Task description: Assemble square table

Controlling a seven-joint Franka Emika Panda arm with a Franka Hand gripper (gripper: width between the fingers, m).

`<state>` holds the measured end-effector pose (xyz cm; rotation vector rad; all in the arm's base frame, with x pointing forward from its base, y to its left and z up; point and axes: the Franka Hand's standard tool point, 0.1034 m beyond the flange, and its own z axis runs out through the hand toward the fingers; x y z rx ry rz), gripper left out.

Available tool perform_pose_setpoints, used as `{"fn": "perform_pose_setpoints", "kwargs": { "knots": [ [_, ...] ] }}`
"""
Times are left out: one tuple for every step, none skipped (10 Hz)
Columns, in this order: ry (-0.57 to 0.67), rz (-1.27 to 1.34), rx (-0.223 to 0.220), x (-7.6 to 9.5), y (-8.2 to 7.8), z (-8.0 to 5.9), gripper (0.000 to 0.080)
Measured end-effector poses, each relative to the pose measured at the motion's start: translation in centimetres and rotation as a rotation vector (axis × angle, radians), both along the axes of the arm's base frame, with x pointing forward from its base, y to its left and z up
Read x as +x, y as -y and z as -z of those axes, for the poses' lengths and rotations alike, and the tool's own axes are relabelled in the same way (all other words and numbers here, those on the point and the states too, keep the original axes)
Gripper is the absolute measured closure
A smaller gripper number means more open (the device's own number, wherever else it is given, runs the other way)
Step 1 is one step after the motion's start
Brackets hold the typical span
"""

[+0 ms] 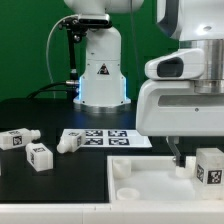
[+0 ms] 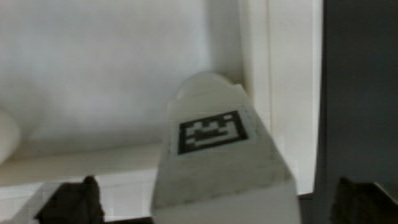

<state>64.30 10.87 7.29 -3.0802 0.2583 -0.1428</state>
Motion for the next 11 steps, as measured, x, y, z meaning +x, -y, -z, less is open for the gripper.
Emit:
{"fn": "perform_pose_setpoints", "kwargs": {
  "knots": [
    [0.000,0.008,0.001,0.0,0.0,0.0,0.0278],
    [-0.001,0.016,0.002,0.0,0.0,0.0,0.0429],
    [-0.004,0.088,0.009,0.0,0.0,0.0,0.0515],
    [-0.006,0.143,0.014,0.0,0.1,0.0,0.0515],
    [-0.014,0.220,0.019,-0.1,0.2,0.0,0.0515],
    [-0.025,0.292,0.013,-0.1,0.7,0.0,0.0515],
    [-0.039,0.411,0.007,-0.3,1.3,0.0,0.0515],
    [-0.049,0.506,-0.012,-0.4,2.2,-0.1,0.0515],
    [-0.054,0.610,-0.023,-0.5,3.1,-0.1,0.0515],
    [-0.056,0.673,-0.040,-0.7,3.9,-0.2,0.0514],
    [-0.053,0.688,-0.045,-0.7,3.9,-0.2,0.0511]
  ]
}}
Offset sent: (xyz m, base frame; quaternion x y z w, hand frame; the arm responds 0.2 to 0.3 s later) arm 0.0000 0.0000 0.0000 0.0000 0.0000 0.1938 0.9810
